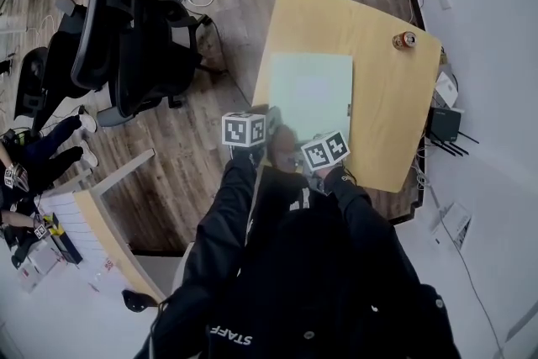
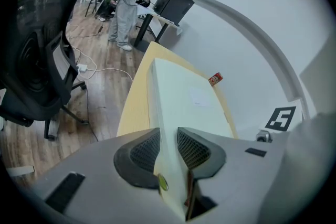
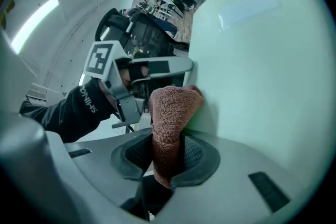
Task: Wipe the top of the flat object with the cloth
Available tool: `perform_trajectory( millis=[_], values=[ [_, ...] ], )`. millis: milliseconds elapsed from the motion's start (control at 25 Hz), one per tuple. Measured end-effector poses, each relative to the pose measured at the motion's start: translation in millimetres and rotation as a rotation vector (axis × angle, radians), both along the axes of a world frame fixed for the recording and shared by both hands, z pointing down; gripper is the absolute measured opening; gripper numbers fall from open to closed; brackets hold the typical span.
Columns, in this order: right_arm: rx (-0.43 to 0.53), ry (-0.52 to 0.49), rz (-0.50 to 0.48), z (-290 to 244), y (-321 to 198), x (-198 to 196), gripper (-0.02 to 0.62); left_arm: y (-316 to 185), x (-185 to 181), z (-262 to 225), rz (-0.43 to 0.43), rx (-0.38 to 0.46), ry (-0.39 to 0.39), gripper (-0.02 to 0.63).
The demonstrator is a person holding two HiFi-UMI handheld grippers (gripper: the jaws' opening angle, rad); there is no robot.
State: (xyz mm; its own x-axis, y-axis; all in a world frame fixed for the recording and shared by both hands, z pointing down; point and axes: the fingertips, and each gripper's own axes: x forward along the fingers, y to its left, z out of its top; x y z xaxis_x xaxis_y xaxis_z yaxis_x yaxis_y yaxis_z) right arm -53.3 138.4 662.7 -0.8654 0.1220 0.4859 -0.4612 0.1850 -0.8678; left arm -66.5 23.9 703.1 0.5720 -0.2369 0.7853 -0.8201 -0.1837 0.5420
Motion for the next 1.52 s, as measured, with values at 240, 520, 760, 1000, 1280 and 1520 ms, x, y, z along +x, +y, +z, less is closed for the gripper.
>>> perform_trajectory(
  millis=[240, 520, 760, 1000, 1280, 1520],
  values=[
    [0.004, 0.049, -0.001, 9, 2, 16, 0.104, 1, -3, 1, 0.003, 0.002, -0.002, 0.117],
    [0.013, 0.099, 0.043, 12, -1, 61, 0.104, 0, -2, 0, 0.007, 0.001, -0.01, 0.117],
    [0.021, 0.146, 0.084, 14, 1, 112, 0.104, 2, -3, 1, 0.007, -0.002, -0.035, 0.117],
    [0.038, 0.191, 0.117, 14, 3, 158, 0.104, 2, -1, -1, -0.009, 0.001, -0.051, 0.117],
    [0.134, 0.206, 0.173, -8, -11, 193, 0.104, 0, -3, -9, -0.026, 0.032, -0.115, 0.116],
    [0.45, 0.166, 0.259, -101, -63, 196, 0.104, -8, 12, -76, -0.098, 0.228, -0.12, 0.115]
  ],
)
